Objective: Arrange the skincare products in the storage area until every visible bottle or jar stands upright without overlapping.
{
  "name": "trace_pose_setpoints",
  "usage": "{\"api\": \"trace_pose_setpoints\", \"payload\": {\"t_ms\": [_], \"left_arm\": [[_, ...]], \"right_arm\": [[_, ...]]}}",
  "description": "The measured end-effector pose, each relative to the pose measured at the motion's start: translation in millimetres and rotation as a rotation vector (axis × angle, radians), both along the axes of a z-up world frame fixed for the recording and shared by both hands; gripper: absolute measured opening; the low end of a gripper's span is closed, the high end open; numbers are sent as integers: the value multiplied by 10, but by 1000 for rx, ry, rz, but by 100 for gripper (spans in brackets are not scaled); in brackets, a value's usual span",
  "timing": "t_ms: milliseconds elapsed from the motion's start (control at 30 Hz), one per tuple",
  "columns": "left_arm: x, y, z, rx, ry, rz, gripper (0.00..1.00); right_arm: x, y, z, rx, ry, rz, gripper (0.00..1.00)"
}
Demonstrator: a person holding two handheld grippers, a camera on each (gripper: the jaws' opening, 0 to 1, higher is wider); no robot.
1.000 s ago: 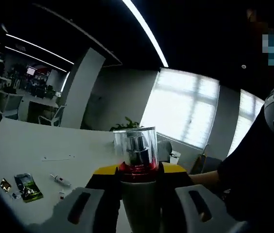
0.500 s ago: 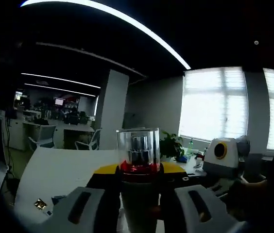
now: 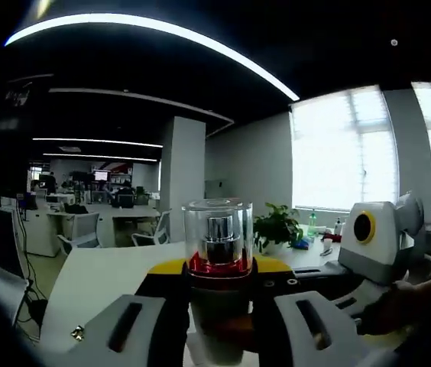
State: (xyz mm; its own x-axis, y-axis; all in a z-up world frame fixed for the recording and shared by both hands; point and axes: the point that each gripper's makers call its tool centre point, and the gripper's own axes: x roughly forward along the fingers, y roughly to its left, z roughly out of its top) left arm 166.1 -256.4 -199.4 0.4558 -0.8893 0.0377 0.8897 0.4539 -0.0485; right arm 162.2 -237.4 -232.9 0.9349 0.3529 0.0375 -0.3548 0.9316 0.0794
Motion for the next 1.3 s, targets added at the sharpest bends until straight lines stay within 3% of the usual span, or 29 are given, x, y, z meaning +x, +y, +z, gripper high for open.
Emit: {"api": "trace_pose_setpoints", "payload": {"t_ms": [133, 167, 233, 300, 400, 567, 667, 800, 867, 900, 1000, 1067, 1167, 1300], "left_arm": [[-32, -12, -1, 14, -14, -7, 27], [-40, -16, -2, 22, -24, -6, 27], [-44, -13, 0, 19, -24, -12, 27], [-59, 1, 14, 13, -22, -15, 27], [-87, -15, 25, 10, -44, -39, 28], [-203, -44, 56, -38, -16, -175, 29], [-271, -21, 65, -56, -4, -288, 30], [-267, 129, 209, -176, 88, -467, 39], [-283, 162, 168, -147, 124, -553, 47], [-287, 172, 144, -132, 111, -584, 49], [-316, 190, 68, -99, 127, -662, 47], [-390, 181, 41, -78, 130, -717, 46], [-508, 131, -3, -49, 101, -758, 43], [-579, 55, -78, -15, 58, -746, 38]], "right_arm": [[6, -6, -17, -1, 5, 12, 34], [-4, 45, -28, -2, 7, 43, 31], [7, 45, -20, -28, 3, 24, 23], [-3, 50, -22, -7, 21, 46, 18], [-95, 18, -23, -1, 12, 76, 16], [-203, 45, 2, 115, 25, 185, 15], [-245, 58, 0, 110, 30, 271, 15], [-282, 17, -87, 102, 72, 371, 15], [-340, 40, -100, 104, 69, 438, 16], [-374, 58, -108, 115, 79, 477, 16], [-450, 112, -102, 137, 74, 574, 16], [-450, 132, -109, 140, 79, 591, 16], [-475, 183, -108, 133, 71, 637, 16], [-499, 192, -133, 102, 65, 680, 16]]}}
